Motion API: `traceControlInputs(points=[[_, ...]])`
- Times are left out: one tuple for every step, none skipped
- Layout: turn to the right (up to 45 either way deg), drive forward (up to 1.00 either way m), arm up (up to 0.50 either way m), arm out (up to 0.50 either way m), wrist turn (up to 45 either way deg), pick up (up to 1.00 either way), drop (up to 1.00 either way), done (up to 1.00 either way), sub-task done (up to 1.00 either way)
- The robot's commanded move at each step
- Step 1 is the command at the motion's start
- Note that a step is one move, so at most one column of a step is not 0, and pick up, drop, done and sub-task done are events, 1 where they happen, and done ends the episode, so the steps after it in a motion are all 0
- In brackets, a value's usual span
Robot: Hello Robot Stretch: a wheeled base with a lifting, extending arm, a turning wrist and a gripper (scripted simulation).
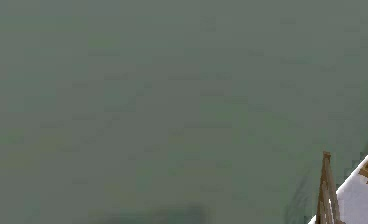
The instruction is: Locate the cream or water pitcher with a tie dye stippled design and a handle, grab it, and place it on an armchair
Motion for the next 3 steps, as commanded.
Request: traceControlInputs(points=[[0.0, 0.00, 0.00, 0.00, 45.0, 0.00, 0.00, 0.00, 0.00], [0.0, 0.00, 0.00, 0.00, 45.0, 0.00, 0.00, 0.00, 0.00], [0.0, 0.00, 0.00, 0.00, 27.0, 0.00, 0.00, 0.00, 0.00]])
